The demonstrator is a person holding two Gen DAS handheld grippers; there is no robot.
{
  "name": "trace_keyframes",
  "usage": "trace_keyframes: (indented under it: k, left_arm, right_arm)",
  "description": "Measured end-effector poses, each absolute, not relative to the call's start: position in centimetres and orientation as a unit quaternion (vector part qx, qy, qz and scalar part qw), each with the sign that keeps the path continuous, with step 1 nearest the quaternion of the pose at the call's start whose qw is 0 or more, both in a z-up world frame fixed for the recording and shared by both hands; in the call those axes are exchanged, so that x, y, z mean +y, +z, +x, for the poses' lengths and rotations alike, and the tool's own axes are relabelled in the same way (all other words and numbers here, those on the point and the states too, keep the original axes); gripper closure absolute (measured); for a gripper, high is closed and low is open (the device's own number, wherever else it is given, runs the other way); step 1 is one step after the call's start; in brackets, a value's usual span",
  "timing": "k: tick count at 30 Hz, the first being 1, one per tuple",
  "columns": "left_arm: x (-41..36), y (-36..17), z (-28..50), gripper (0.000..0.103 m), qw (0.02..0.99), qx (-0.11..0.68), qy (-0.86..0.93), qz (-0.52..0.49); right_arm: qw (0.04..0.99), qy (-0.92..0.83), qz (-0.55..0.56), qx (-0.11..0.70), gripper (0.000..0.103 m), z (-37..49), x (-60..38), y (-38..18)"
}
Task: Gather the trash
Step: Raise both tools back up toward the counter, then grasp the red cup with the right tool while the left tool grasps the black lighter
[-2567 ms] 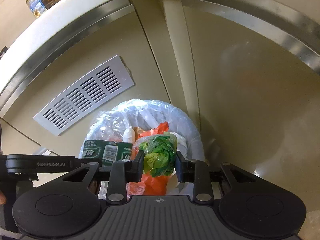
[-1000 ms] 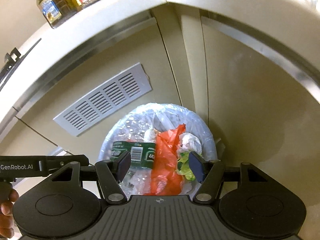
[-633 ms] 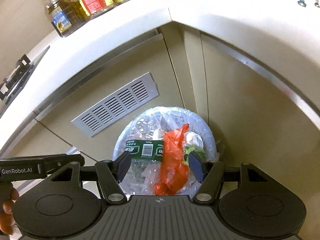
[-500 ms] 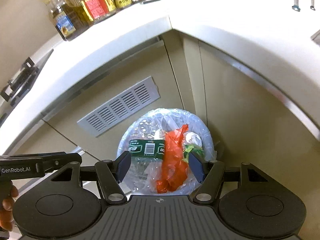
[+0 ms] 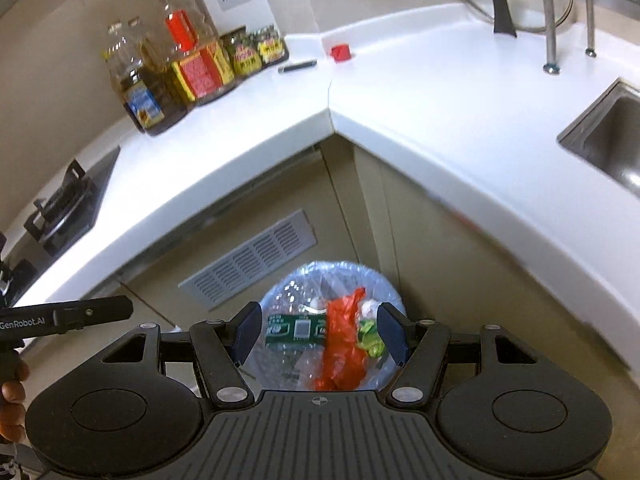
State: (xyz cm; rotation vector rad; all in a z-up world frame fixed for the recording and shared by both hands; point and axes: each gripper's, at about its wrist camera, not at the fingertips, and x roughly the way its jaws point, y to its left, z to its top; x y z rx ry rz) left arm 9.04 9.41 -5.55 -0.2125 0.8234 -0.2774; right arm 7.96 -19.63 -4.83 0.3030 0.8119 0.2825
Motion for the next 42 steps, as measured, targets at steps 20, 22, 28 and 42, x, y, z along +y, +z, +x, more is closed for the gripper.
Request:
trace_keyframes:
  k: [20, 22, 28, 42]
  left_arm:
    - [5.9, 0.0, 19.6, 0.050, 0.935, 0.336, -0.075, -0.085]
    - [5.0, 0.2, 21.5, 0.050, 0.937, 0.333, -0.070, -0.080]
    - [2.4, 0.5, 27.5, 0.050, 0.940, 0.331, -0.056, -0.065]
    - [-0.8, -0.4, 40.4, 0.050, 0.943, 0.330, -0.026, -0.042]
  right_arm:
    - [0.918, 0.186, 0.101, 0.336, 0.039, 22.1, -24.7, -1.2]
    - [0.920, 0.191, 0.095, 0.330, 0.039, 24.3, -24.9, -1.1]
    - [0.924, 0.207, 0.076, 0.313, 0.039, 30.6, -25.1, -0.9]
    - [0.931, 0.229, 0.053, 0.279, 0.039, 45.1, -24.5, -1.9]
